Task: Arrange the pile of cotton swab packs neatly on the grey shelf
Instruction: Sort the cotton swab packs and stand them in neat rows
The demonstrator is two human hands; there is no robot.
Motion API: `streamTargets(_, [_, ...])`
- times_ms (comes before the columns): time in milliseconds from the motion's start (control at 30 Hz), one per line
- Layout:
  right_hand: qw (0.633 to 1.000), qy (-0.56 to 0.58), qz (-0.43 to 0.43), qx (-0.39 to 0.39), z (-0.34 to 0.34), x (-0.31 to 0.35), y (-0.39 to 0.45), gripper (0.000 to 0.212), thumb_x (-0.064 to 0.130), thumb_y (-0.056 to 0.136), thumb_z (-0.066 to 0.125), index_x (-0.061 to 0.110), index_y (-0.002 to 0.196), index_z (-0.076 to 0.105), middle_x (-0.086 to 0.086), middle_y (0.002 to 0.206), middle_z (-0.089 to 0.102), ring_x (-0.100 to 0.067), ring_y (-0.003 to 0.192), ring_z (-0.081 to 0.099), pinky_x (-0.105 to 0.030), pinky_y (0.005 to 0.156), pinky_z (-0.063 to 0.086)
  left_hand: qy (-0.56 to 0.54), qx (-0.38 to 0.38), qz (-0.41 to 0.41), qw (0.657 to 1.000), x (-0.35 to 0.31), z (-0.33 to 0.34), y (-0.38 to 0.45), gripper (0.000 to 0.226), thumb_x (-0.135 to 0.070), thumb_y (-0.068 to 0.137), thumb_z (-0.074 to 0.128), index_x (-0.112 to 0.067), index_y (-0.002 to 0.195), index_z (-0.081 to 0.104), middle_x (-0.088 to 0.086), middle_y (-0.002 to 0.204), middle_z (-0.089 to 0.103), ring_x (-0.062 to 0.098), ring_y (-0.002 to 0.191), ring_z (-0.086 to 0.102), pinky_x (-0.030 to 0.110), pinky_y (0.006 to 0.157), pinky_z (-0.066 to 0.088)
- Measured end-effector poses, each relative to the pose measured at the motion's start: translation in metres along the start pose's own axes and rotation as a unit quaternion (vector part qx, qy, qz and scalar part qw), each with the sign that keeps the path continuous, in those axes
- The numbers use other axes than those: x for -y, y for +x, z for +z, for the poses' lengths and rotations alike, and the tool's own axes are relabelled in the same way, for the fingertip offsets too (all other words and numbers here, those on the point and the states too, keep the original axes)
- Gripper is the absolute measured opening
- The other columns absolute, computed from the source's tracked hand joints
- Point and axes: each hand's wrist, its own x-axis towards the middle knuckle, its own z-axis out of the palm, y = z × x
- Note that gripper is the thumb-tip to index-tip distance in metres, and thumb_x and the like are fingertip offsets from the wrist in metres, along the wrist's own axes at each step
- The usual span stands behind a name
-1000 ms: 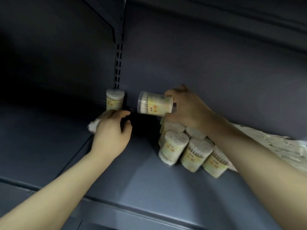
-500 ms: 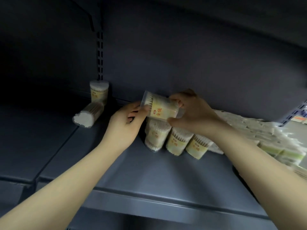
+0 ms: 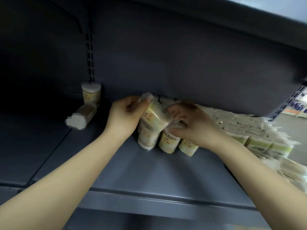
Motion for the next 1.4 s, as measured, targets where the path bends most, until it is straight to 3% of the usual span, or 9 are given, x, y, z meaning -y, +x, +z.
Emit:
streamTargets(133, [0.997,-0.068,-0.024,0.001,-0.005,-0.002,-0.007,0.026,0.020,0.076,0.071,0.011,0.099,0.065,-0.007,0.093,0.063,-0.020,0.086,0.057,-0.036,0.079,0.044,-0.009,0.031,-0.004,0.999,-0.007,0.001,0.002,0.022,-0.030,0.084,0.062,-0.009,0.079,0.065,-0.003,0.075,0.064,-0.006,0.065,0.056,0.010,0.062,0.045])
streamTargets(300, [0.996,-0.075,-0.040,0.002,-0.009,-0.005,-0.014,0.024,0.031,0.077,0.071,0.014,0.094,0.067,0.004,0.085,0.060,-0.003,0.073,0.046,-0.021,0.069,0.039,-0.033,0.088,-0.030,0.995,-0.013,0.002,0.001,0.012,-0.037,0.077,0.065,-0.026,0.083,0.068,-0.006,0.089,0.070,0.005,0.088,0.064,0.019,0.078,0.051])
streamTargets(433, [0.996,-0.082,-0.035,0.000,-0.009,-0.008,-0.017,0.023,0.031,0.076,0.072,0.018,0.094,0.066,0.021,0.075,0.048,0.003,0.064,0.043,-0.005,0.062,0.032,-0.091,0.151,-0.084,0.981,-0.015,0.000,0.002,0.035,-0.044,0.060,0.068,-0.025,0.090,0.072,-0.005,0.098,0.072,0.009,0.099,0.064,0.031,0.092,0.050])
streamTargets(633, [0.994,-0.093,-0.049,0.015,-0.008,-0.009,-0.019,0.022,0.032,0.076,0.071,0.016,0.090,0.066,0.015,0.080,0.050,0.001,0.064,0.041,-0.015,0.061,0.034,-0.095,0.199,-0.133,0.966,-0.020,-0.003,0.005,0.027,-0.022,0.076,0.068,-0.013,0.102,0.070,0.002,0.104,0.070,0.012,0.102,0.064,0.025,0.087,0.050])
streamTargets(900, [0.994,-0.087,-0.060,0.023,-0.008,-0.019,-0.018,0.023,0.029,0.074,0.074,0.017,0.092,0.066,0.024,0.072,0.043,0.012,0.064,0.043,-0.007,0.063,0.034,-0.073,0.173,-0.124,0.974,-0.019,-0.001,0.003,0.035,-0.027,0.069,0.071,-0.016,0.103,0.069,0.001,0.104,0.070,0.013,0.103,0.063,0.032,0.093,0.049])
streamTargets(1100, [0.996,-0.083,-0.017,0.000,-0.020,-0.021,-0.010,0.018,0.015,0.081,0.063,0.018,0.098,0.066,0.000,0.094,0.060,-0.012,0.082,0.053,-0.023,0.074,0.041,-0.045,0.146,-0.106,0.983,-0.022,-0.006,0.003,0.019,-0.022,0.076,0.069,-0.025,0.094,0.068,-0.002,0.103,0.069,0.011,0.101,0.062,0.029,0.092,0.049])
streamTargets(1200, [0.996,-0.089,-0.010,0.001,-0.022,-0.021,-0.004,0.016,0.015,0.084,0.057,0.018,0.097,0.066,-0.001,0.097,0.061,-0.015,0.088,0.054,-0.031,0.080,0.043,0.001,0.140,-0.097,0.985,-0.022,-0.016,0.004,0.017,-0.013,0.086,0.058,-0.025,0.094,0.067,-0.003,0.096,0.069,0.008,0.092,0.062,0.021,0.083,0.049])
streamTargets(1267, [0.996,-0.086,-0.005,0.002,-0.020,-0.023,0.000,0.016,0.016,0.085,0.056,0.020,0.098,0.065,0.003,0.095,0.059,-0.011,0.085,0.054,-0.024,0.075,0.042,0.038,0.155,-0.095,0.983,-0.020,-0.024,0.002,0.019,-0.011,0.087,0.056,-0.024,0.096,0.067,-0.004,0.095,0.069,0.005,0.087,0.062,0.015,0.073,0.048])
streamTargets(1400, [0.999,-0.048,-0.019,0.005,-0.007,-0.025,0.011,0.014,0.014,0.084,0.058,0.022,0.092,0.066,0.010,0.087,0.057,0.005,0.070,0.049,-0.008,0.061,0.035,0.095,0.151,-0.096,0.979,-0.012,-0.041,-0.001,0.022,-0.011,0.086,0.059,-0.027,0.100,0.064,-0.011,0.097,0.066,-0.001,0.089,0.059,0.011,0.072,0.046])
